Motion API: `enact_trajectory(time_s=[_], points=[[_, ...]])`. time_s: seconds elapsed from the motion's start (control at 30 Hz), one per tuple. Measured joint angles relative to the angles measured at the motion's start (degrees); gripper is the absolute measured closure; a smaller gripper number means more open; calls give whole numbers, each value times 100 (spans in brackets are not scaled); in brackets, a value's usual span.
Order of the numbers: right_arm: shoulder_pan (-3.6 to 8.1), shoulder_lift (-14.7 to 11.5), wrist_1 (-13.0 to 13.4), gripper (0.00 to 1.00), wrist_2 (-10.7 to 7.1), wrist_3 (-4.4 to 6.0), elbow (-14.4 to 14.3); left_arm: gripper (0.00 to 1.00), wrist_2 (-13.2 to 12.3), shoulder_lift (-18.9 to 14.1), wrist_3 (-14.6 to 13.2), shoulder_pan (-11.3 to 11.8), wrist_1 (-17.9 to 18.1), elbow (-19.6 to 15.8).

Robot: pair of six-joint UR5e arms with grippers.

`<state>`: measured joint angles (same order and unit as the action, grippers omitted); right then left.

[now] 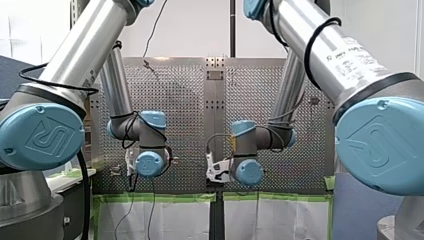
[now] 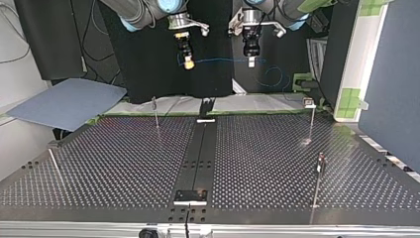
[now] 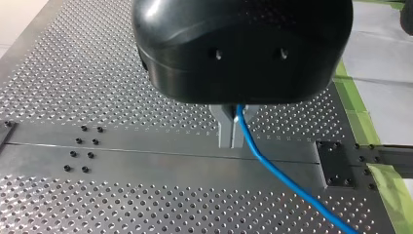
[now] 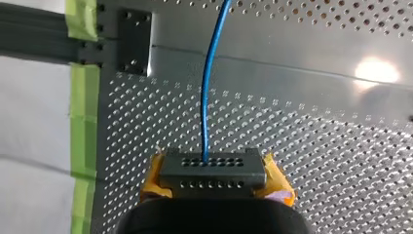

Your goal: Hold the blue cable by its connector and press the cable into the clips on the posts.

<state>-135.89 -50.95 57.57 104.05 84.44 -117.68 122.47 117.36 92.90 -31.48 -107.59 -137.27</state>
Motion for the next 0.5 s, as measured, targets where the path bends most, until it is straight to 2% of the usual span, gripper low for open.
enact_trajectory(time_s=[0.23,0.5], points=[[22,-354,-285,100,-14,12,-99,100,0,0,0,0,0,0],[23,-435,-314,100,-15,13,-102,100,0,0,0,0,0,0]])
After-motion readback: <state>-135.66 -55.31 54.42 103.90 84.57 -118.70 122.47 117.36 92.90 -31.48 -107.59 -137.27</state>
